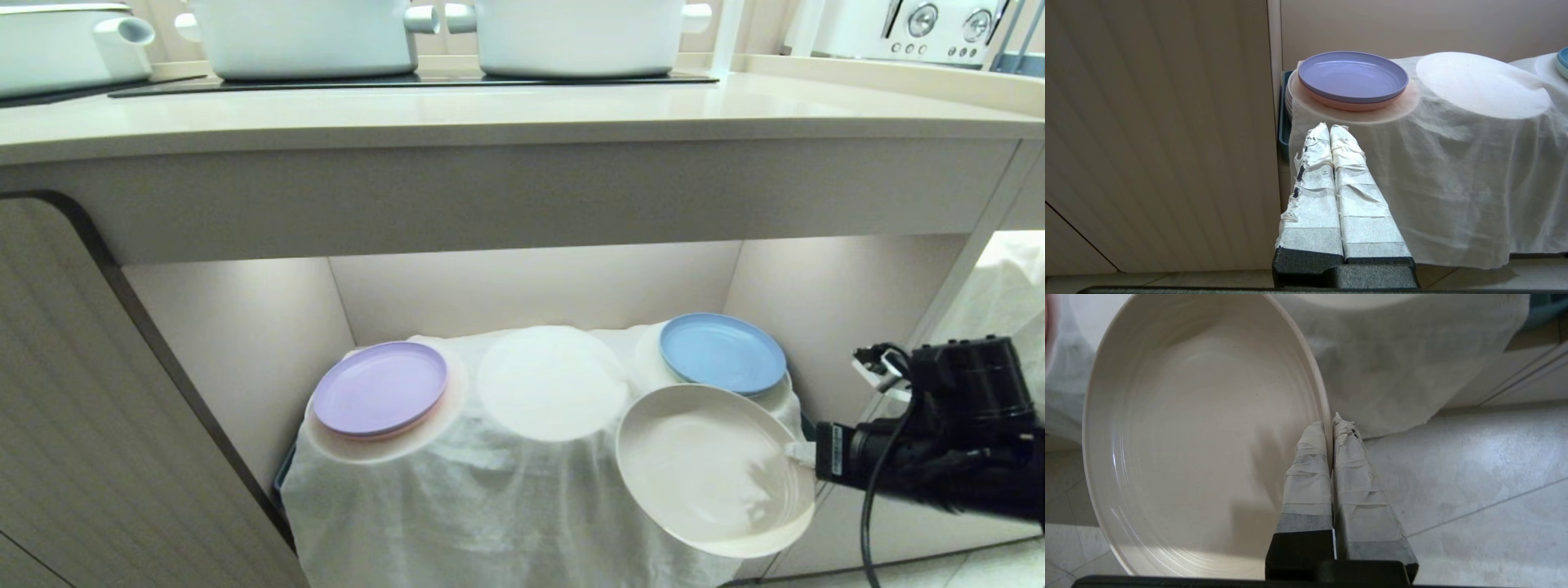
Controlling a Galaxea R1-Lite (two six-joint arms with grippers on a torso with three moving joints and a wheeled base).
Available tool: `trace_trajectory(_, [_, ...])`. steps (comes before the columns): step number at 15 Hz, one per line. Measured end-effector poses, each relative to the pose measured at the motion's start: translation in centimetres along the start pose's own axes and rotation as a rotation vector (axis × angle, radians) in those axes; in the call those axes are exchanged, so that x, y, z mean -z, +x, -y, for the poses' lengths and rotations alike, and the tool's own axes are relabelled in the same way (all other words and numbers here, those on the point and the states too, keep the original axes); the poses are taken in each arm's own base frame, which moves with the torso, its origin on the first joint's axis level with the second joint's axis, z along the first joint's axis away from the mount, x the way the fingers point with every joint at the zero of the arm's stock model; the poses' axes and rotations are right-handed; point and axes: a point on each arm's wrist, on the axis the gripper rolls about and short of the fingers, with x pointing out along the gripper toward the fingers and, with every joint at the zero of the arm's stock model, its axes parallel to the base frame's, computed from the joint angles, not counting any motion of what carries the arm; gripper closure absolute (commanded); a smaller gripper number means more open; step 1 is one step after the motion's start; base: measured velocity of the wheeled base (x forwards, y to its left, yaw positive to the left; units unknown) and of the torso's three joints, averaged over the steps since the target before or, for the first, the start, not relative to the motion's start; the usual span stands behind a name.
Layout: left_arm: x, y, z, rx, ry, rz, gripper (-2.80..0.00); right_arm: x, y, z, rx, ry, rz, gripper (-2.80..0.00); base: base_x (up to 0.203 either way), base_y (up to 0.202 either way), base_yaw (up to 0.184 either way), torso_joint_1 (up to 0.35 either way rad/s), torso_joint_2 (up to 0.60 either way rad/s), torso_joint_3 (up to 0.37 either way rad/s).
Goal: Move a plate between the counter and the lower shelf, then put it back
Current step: Put the plate
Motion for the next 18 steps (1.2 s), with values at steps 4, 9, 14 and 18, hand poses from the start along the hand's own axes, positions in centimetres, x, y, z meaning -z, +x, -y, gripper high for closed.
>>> trace_trajectory(4, [0.0,0.0,0.0,0.0,0.0,0.0,0.0,1.7,-1.7,0.4,0.017,0.002,-0.038,0.0,0.0,0.0,0.0,0.0,0.0,0.0])
trace_trajectory(9, [0.0,0.0,0.0,0.0,0.0,0.0,0.0,4.0,-3.4,1.1,0.029,0.006,-0.069,0.0,0.0,0.0,0.0,0.0,0.0,0.0])
trace_trajectory(14, [0.0,0.0,0.0,-0.001,0.0,0.0,0.0,4.8,-4.4,1.2,0.021,0.013,-0.055,0.0,0.0,0.0,0.0,0.0,0.0,0.0])
trace_trajectory(18, [0.0,0.0,0.0,0.0,0.0,0.0,0.0,5.5,-5.0,1.4,0.022,0.026,-0.063,0.0,0.0,0.0,0.0,0.0,0.0,0.0])
